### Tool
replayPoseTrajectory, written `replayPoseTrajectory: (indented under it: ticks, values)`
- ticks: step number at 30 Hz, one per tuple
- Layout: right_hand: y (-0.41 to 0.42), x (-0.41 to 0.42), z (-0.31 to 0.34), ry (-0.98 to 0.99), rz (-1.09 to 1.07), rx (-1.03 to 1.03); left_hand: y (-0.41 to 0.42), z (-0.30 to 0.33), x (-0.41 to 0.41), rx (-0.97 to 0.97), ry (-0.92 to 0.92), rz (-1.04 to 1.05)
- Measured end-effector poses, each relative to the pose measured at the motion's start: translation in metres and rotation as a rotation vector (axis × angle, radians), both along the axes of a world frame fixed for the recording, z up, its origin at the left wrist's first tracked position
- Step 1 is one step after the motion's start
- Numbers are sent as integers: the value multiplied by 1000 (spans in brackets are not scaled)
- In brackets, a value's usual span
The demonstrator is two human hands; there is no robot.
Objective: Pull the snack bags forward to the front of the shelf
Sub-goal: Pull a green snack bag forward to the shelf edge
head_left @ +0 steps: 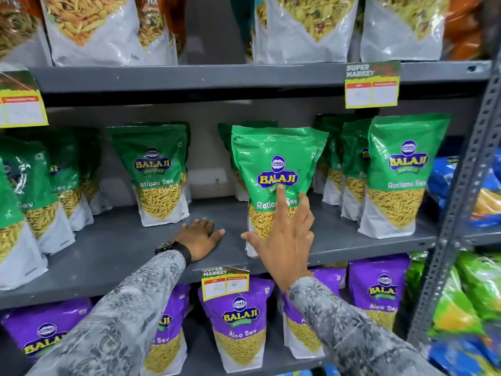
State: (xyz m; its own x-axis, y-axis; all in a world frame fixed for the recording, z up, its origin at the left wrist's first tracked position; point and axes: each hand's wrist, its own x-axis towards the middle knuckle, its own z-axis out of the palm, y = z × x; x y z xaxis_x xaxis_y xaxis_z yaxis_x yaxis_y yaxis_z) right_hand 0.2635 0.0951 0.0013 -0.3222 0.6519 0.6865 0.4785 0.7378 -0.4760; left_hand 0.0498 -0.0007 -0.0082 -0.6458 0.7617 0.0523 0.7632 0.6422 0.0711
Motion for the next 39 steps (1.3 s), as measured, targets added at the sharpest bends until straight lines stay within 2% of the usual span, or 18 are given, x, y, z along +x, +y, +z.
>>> replayPoseTrajectory:
  ticks: [17, 20, 23, 27, 39]
  values:
    - [-1, 3, -5, 0, -13, 1, -1, -6, -8, -5, -14, 9]
    - [0, 5, -8, 19, 22, -3, 0, -6, -9, -8, -20, 8]
    - [2, 10, -18, 131, 105, -47, 1, -7, -10, -5, -4, 7]
    - [5, 14, -33, 229, 258, -213, 1, -8, -9, 0, 30, -9]
    - [8, 7, -33, 224, 254, -220, 2, -10, -14, -2, 22, -4]
